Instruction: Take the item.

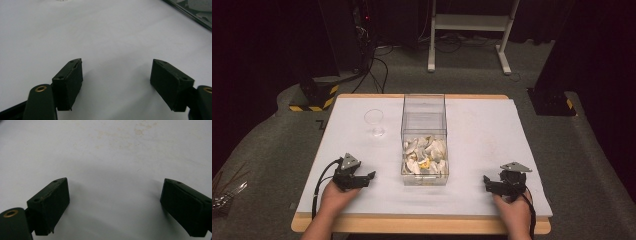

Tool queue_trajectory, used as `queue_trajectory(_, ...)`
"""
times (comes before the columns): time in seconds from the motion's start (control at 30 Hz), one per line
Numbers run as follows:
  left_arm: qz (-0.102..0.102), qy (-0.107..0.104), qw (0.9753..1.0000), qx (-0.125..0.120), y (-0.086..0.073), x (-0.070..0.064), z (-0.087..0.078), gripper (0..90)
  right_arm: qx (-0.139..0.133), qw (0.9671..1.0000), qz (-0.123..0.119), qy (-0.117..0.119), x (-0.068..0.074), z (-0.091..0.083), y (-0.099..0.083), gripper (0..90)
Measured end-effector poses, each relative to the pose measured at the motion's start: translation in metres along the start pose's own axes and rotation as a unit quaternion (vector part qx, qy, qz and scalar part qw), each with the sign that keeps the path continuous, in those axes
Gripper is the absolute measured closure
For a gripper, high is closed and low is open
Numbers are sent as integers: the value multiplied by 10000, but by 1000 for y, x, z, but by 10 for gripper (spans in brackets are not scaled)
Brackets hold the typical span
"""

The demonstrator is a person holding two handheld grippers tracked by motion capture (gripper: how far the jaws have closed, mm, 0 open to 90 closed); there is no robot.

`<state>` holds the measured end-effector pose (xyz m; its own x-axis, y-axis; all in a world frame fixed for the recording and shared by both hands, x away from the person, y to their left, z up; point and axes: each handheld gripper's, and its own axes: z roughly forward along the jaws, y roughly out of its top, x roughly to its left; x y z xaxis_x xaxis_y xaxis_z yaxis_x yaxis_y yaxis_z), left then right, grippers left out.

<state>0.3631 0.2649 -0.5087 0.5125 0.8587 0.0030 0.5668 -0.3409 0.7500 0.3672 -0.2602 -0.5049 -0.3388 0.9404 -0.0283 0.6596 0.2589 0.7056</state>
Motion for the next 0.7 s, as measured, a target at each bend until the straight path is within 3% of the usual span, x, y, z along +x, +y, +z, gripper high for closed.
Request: queue_trajectory(0.7, -2, 20, 10000, 7, 0, 0, 0, 264, 1, 10000, 4, 11, 0, 0, 0, 87)
